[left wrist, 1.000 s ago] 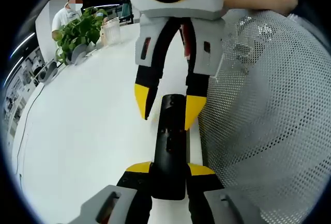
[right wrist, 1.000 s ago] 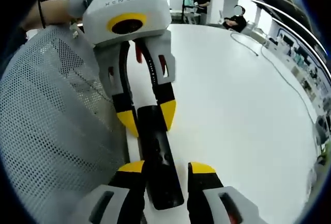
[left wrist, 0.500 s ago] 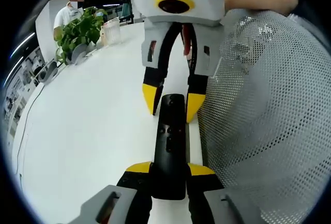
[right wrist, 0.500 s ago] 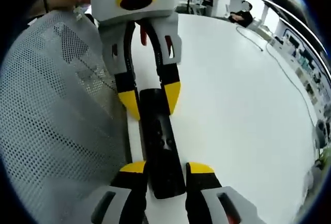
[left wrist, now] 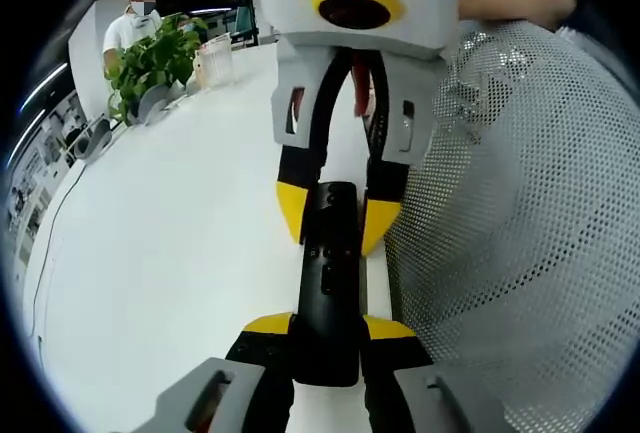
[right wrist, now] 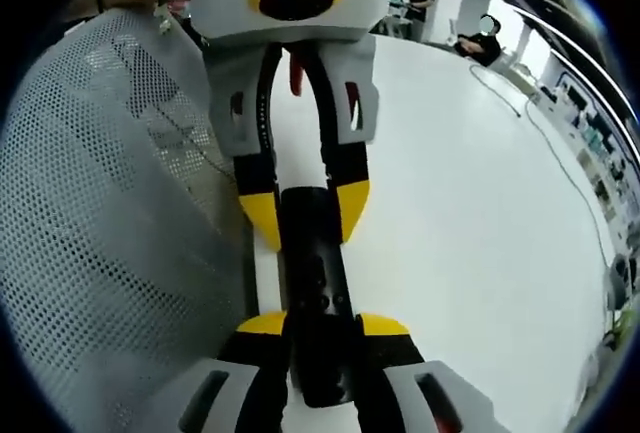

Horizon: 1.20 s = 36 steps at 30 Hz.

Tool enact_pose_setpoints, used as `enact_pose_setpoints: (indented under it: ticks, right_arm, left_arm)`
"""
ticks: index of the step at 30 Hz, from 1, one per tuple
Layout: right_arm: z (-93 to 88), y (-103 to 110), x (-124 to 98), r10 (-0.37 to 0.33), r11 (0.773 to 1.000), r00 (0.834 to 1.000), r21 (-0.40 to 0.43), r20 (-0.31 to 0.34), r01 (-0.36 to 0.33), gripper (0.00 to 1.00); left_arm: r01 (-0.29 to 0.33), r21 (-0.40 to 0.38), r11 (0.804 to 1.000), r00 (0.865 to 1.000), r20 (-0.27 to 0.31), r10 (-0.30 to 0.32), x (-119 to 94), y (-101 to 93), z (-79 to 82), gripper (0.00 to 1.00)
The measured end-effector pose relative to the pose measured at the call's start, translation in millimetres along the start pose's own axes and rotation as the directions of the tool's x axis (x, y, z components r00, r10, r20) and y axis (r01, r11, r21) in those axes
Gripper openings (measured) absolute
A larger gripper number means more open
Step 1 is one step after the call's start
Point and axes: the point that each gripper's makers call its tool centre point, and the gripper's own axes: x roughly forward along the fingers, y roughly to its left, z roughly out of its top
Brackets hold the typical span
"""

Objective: Press the specified remote control buttons in sequence, fully releasing each button before pressing the next.

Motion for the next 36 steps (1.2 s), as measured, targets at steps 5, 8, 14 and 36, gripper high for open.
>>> enact_pose_setpoints:
  ticks: [5,8,14,36]
  right_arm:
    - [3.6,0.5,2.8,-0.003,1.000,1.000,-0.013,0.006,0.003,0.22]
    - [5.4,0.3,3.9,-0.001,1.000,1.000,-0.002,0.015,0.001,0.22]
    - [5.9,0.6,4.8,0.005,1.000,1.000,-0.009,0.020,-0.005,0.21]
    - [6.9,-4.8,5.5,-0.005,0.999,1.000,0.043,0.024,0.004,0.21]
  left_arm:
    - [0.000,0.000,1.000,1.000,0.000,0.000,0.2,0.3,-0.1,0.25]
    - [0.000,0.000,1.000,1.000,0.001,0.000,0.3,0.5,-0.2,0.25]
    - [-0.002,-0.001,1.000,1.000,0.002,0.002,0.4,0.7,-0.3,0.25]
    - [-0.069,-0.306,0.950,0.981,0.150,0.120,-38.2,23.9,28.7,0.98]
